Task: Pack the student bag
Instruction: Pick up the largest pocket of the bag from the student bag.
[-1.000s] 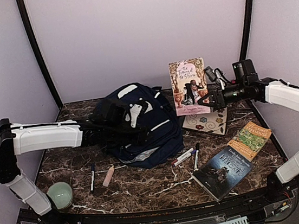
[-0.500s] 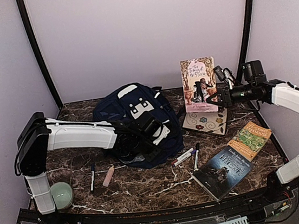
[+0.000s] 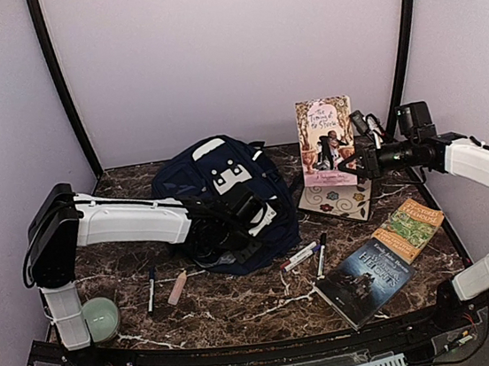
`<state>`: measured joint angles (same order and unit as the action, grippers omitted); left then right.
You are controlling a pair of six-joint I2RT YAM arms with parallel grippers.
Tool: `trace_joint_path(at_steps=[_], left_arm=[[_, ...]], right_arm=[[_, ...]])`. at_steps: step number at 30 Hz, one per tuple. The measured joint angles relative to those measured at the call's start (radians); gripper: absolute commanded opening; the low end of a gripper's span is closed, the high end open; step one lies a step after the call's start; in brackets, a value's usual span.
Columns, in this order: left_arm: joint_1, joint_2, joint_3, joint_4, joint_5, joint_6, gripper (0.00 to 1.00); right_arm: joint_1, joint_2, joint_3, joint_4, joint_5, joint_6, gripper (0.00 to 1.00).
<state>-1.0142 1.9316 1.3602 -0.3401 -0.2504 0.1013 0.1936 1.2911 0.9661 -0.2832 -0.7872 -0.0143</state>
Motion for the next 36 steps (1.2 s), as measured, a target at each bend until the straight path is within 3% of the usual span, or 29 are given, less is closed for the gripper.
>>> trace_joint_path(at_steps=[13, 23, 28, 33, 36], left_arm=[[0.005, -0.138, -0.086, -0.013, -0.017, 0.067, 0.51], [0.006, -0.052, -0.083, 0.002, -0.028, 0.077, 0.51], [0.005, 0.016, -0.045, 0.013, -0.103, 0.084, 0.35], [-0.001, 0.036, -0.022, 0.052, -0.207, 0.103, 0.02], [-0.001, 0.035, -0.009, 0.071, -0.271, 0.122, 0.00]], right_arm=[[0.000, -0.007, -0.008, 0.021, -0.001, 0.008, 0.00], [0.000, -0.011, -0.013, 0.023, -0.001, 0.012, 0.00], [0.000, -0.017, -0.021, 0.029, -0.001, 0.013, 0.00], [0.000, -0.019, -0.023, 0.029, -0.001, 0.015, 0.00], [0.000, -0.020, -0.023, 0.029, -0.002, 0.016, 0.00]])
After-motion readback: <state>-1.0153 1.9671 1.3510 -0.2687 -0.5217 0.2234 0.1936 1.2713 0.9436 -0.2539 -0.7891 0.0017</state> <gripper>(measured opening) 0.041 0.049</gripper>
